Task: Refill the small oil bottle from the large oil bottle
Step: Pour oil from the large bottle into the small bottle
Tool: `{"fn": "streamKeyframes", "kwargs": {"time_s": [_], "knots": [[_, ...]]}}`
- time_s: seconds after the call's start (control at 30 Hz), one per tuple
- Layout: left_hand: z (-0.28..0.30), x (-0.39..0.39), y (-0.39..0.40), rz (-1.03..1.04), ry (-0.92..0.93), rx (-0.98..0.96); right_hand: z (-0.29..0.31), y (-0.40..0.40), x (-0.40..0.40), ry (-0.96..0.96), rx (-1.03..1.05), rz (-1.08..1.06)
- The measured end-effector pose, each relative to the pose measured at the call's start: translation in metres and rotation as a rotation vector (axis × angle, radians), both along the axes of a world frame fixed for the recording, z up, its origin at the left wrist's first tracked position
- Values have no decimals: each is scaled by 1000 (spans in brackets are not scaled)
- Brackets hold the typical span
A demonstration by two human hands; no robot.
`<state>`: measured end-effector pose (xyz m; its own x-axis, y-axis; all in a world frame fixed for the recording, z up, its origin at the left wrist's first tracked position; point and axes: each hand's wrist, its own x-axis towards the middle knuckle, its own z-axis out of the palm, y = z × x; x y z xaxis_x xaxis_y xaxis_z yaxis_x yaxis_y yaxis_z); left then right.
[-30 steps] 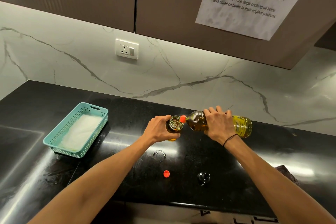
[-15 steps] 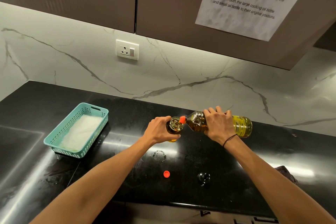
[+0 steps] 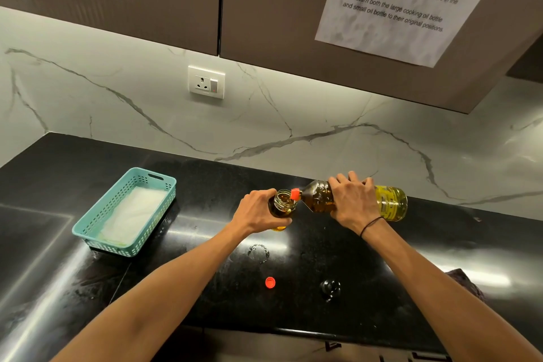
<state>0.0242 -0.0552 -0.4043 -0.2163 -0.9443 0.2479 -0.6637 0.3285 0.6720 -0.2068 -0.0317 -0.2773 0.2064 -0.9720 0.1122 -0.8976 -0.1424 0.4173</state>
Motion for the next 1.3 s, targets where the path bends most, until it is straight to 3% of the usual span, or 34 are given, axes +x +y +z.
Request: {"fn": "streamKeyframes", "kwargs": {"time_s": [0.63, 0.87, 1.3], "knots": [[1, 0, -4, 15, 7, 2, -6, -2, -3, -41, -7, -6], [6, 2, -6, 32, 15, -20, -14, 3, 0, -173, 3, -26], [18, 3, -12, 17, 85, -70, -37, 6, -10, -584, 24, -83]]}}
